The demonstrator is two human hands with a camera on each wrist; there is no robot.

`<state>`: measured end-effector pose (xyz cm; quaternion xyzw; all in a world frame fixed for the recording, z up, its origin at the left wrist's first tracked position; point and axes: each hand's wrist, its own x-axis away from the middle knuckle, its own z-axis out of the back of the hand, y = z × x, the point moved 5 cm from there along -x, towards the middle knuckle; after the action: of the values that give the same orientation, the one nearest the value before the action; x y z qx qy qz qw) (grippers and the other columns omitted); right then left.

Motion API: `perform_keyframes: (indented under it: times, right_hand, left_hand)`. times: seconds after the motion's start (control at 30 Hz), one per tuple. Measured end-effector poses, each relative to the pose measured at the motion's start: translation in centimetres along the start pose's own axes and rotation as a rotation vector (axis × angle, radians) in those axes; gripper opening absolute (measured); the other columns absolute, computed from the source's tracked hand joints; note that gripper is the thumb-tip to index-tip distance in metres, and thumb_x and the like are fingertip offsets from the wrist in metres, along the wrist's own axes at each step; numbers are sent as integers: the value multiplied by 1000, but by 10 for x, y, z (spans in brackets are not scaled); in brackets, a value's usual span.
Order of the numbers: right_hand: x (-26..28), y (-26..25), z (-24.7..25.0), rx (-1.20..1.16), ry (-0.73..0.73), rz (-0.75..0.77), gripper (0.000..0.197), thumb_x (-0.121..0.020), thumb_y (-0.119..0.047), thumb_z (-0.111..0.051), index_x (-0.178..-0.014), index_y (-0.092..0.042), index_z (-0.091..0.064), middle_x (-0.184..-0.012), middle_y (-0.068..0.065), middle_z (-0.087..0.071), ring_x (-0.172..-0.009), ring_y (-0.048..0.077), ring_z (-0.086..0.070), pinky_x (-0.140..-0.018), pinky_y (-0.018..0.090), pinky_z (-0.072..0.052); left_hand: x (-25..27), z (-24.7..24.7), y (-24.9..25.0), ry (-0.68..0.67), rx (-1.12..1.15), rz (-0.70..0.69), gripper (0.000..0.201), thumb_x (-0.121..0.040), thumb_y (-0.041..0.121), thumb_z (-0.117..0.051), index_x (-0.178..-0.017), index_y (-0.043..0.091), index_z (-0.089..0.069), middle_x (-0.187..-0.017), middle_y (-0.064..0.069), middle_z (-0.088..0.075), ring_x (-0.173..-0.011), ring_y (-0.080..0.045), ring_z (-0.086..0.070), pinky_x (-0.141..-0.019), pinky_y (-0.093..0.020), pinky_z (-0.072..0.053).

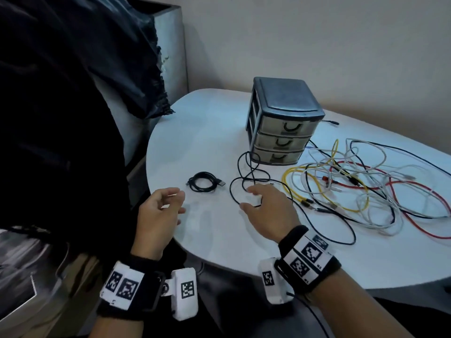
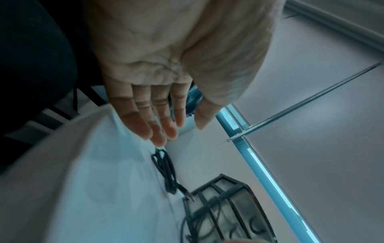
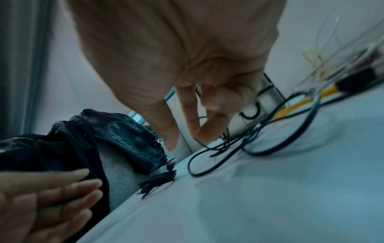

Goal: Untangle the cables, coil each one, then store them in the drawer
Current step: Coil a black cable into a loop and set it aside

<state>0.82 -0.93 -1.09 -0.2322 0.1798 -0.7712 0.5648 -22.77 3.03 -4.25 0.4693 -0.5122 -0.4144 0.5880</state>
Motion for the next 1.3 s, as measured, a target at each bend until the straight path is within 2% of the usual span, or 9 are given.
perform_keyframes:
  times: [0.17,0.33,0.47,0.67,0.77,0.83,1.03,1.17,1.3]
  right_hand:
    - [26,15,0,210,-287,-8,61,-89,-50,-60,-144,-30,-41,-148,-7,-41,-133,18,-44,-107,34,-38]
    - [52,24,17,253,-86,9,61,-90,-49,-57,-144,-32,-36,-141,-5,-44,-122,23,-52,-96,35,-45]
    - [57,47,25,436,-135,-103,32,-90,-35,-54,-119,-22,-51,-120,0,-60,-108,24,-59,-75,31,-42]
    - [57,50,35,476,-9,18,18,-92,-24,-47,-106,-20,-58,-111,0,-60,-101,23,-59,-68,30,-38]
    - [48,55,36,426,-61,61,28,-94,-30,-51,-120,-22,-55,-121,0,-55,-108,26,-58,-77,32,-43]
    - [43,57,35,466,-94,69,17,-92,-25,-53,-107,-20,-59,-113,3,-59,-101,29,-62,-70,31,-41]
    - [50,47,60,545,15,290,15,-92,-19,-47,-96,-19,-62,-98,3,-64,-100,27,-55,-77,36,-37]
    - [60,52,110,42,178,298,11,-93,-18,-50,-85,-20,-58,-81,-3,-61,-82,21,-57,-76,39,-46]
    - [63,56,107,-16,-26,251,18,-86,-34,-71,-99,-28,-61,-94,-12,-60,-82,9,-57,-77,26,-46]
  left_hand:
    - [23,-55,17,-249,-113,-47,5,-94,23,-65,-98,23,-69,-97,-4,-72,-70,-8,-69,-67,-29,-53]
    - [37,-106,20,-437,-277,-104,5,-93,24,-67,-97,23,-71,-92,2,-72,-71,-10,-70,-66,-23,-50]
    - [46,-129,21,-503,-316,-130,4,-92,20,-69,-94,22,-72,-90,-2,-72,-69,-11,-69,-62,-21,-47]
    - [68,-159,25,-708,-517,-378,24,-91,8,-65,-100,29,-74,-96,16,-72,-94,3,-63,-76,-5,-41]
    - [67,-171,24,-686,-509,-397,29,-90,2,-63,-100,27,-72,-96,15,-72,-97,-1,-65,-88,-19,-50]
    - [64,-174,21,-670,-547,-398,32,-90,2,-62,-106,28,-70,-104,14,-71,-103,-3,-62,-97,-26,-49]
    - [69,-185,14,-810,-986,-579,27,-98,33,-56,-124,37,-61,-139,16,-55,-143,-12,-31,-118,-51,-17]
    - [71,-183,32,-775,-816,-684,33,-103,45,-41,-85,27,-62,-91,18,-59,-103,-6,-51,-113,-53,-24]
    - [77,-185,46,-926,-625,-590,30,-103,38,-48,-84,20,-62,-75,25,-64,-76,1,-58,-80,-33,-47]
